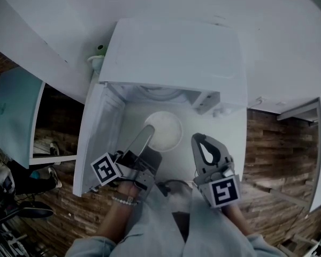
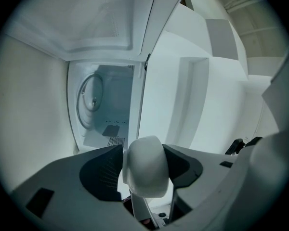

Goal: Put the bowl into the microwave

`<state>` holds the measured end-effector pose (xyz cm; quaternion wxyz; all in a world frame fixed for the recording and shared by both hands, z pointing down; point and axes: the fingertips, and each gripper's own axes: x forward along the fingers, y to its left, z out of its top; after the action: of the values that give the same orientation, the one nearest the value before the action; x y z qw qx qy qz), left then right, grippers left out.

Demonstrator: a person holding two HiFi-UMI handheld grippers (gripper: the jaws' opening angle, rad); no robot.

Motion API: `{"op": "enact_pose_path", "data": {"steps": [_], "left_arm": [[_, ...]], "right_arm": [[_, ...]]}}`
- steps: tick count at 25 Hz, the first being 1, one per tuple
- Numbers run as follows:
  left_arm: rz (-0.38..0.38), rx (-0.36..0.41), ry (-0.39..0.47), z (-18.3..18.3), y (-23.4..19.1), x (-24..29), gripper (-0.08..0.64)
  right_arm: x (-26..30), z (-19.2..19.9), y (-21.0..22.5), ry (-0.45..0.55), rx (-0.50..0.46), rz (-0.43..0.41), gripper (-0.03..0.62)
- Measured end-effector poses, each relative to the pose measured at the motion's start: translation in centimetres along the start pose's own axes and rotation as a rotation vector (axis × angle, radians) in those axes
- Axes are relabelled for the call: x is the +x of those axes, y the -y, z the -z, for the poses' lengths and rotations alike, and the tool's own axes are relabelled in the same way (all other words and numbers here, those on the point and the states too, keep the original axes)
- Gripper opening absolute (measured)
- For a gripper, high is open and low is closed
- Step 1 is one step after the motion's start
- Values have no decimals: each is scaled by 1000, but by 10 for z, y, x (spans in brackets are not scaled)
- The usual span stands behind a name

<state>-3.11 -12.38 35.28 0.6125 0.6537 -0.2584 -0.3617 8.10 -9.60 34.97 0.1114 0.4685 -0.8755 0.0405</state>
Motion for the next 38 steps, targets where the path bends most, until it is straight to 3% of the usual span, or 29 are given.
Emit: {"op": "enact_pose_path", "data": {"steps": [5,14,31,38], "left_arm": [[-4,4,-2,-10,-9,10,244],[-10,-22,-2,-18,-23,25,244],[-54,-13,-3,-28,-45,28,244],[-78,-2,-30,-29,-57,31,244]], "right_arm": [[11,4,-9,-15,0,-41,56],[35,13,-32,-71,12,-130,263],[76,24,-45,-91,80,-190,367],[87,31,-38,-100,110,-159,373]]}}
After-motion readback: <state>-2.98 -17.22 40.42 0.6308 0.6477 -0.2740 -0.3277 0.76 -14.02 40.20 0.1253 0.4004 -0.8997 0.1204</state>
